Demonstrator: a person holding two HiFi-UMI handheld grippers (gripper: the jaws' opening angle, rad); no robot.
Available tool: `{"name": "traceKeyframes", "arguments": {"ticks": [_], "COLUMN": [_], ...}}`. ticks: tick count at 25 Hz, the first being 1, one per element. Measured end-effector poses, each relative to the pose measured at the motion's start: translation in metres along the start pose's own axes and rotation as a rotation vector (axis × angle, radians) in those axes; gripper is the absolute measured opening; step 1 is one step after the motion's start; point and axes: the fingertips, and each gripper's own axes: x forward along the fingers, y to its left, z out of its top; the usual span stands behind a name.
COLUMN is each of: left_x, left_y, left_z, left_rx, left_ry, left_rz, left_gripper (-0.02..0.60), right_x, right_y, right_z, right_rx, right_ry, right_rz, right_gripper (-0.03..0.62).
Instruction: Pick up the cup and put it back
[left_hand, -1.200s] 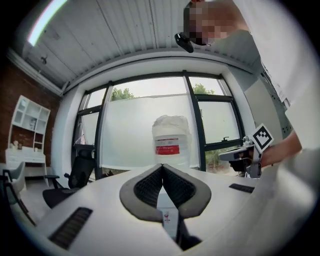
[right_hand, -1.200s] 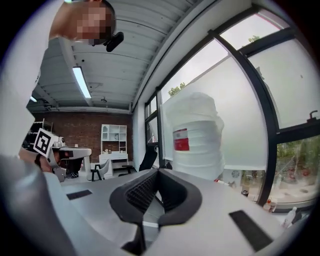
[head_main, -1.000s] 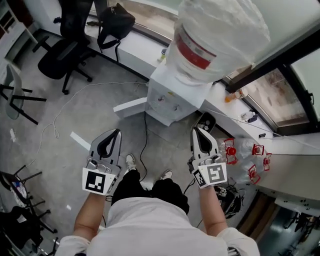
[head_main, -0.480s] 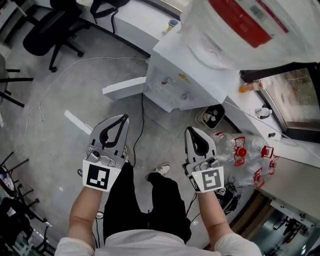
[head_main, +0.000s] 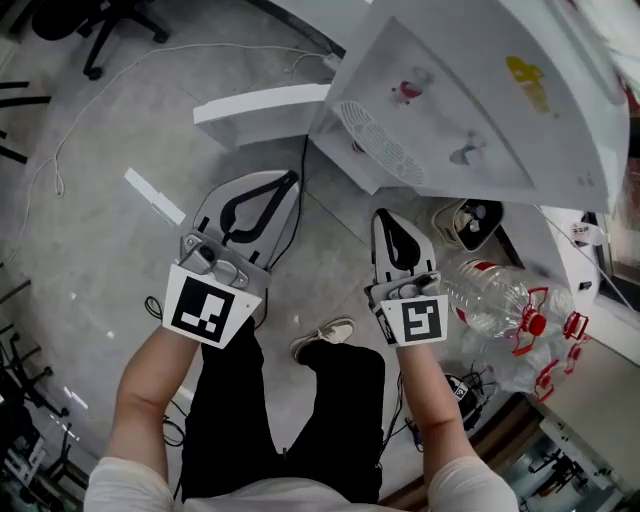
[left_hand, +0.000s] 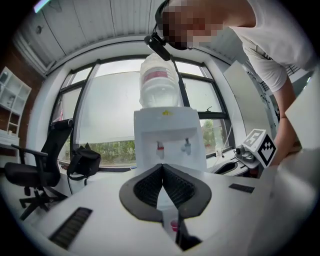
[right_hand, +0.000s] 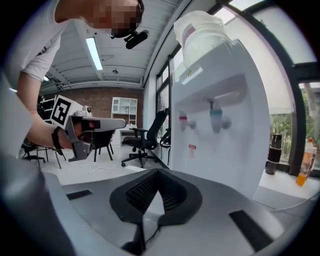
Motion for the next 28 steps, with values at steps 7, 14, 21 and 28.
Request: {"name": "traceKeyframes", "arguments": {"ticks": [7, 14, 21, 28], "left_x": [0.028, 0.049, 0.076, 0.096], "left_y": [-0.009, -0.026, -0.034, -0.049], "left_z": [-0.145, -0.242, -0.31, -0.334], "left_rx": [-0.03, 0.036, -0.023, -0.017], "left_ry": [0.035, 0.012, -0.004, 0.002], "left_rz": [-0.03, -0.127, -0.173, -0.169], "left_gripper": [0.023, 0.023, 0.023, 0.023], "right_x": [0.065, 0.111, 0.142, 0.129], "right_y": [-0.028, -0.058, -0.091, -0.097], "right_z": [-0.139, -0.231, -0.282, -0.304], "right_rx": [0.03, -0.008, -0.051, -0.051], "right_ry": [-0.002, -0.002, -0.052, -0.052], "right_rz": [-0.072, -0.133, -0.15, -0.164], "right_gripper": [0.02, 0.02, 0.02, 0.02]}}
